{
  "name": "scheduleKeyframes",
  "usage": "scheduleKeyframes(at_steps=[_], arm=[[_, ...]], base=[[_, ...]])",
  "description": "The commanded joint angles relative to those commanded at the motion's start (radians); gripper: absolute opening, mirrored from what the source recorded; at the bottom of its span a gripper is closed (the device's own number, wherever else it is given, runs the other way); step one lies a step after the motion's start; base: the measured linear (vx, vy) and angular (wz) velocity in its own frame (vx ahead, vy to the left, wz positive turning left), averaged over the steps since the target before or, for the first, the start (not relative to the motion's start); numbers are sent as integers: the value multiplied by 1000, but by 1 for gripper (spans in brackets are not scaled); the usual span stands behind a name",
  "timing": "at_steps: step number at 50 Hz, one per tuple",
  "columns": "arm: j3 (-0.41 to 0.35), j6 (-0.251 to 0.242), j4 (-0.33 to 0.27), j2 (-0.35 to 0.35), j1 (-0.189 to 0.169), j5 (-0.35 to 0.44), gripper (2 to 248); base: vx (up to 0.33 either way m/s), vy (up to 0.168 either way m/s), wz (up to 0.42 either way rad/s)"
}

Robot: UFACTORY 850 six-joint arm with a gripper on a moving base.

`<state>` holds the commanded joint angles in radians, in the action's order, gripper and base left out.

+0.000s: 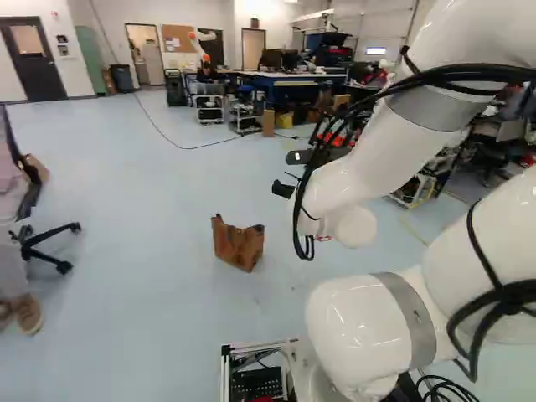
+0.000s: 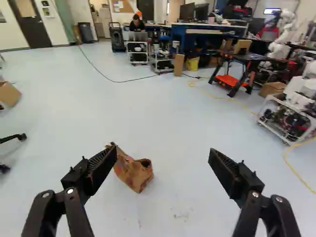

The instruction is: Pick up the grocery bag from the ground

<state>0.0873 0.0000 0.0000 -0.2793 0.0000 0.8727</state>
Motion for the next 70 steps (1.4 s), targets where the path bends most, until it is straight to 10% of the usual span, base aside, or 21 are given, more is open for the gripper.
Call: scheduleKeyframes(at_steps=[46,70], arm=[[0,0,0,0,0,0,247],[156,0,0,175,13,0,247]], base=[[316,143,150],[58,14,-2]])
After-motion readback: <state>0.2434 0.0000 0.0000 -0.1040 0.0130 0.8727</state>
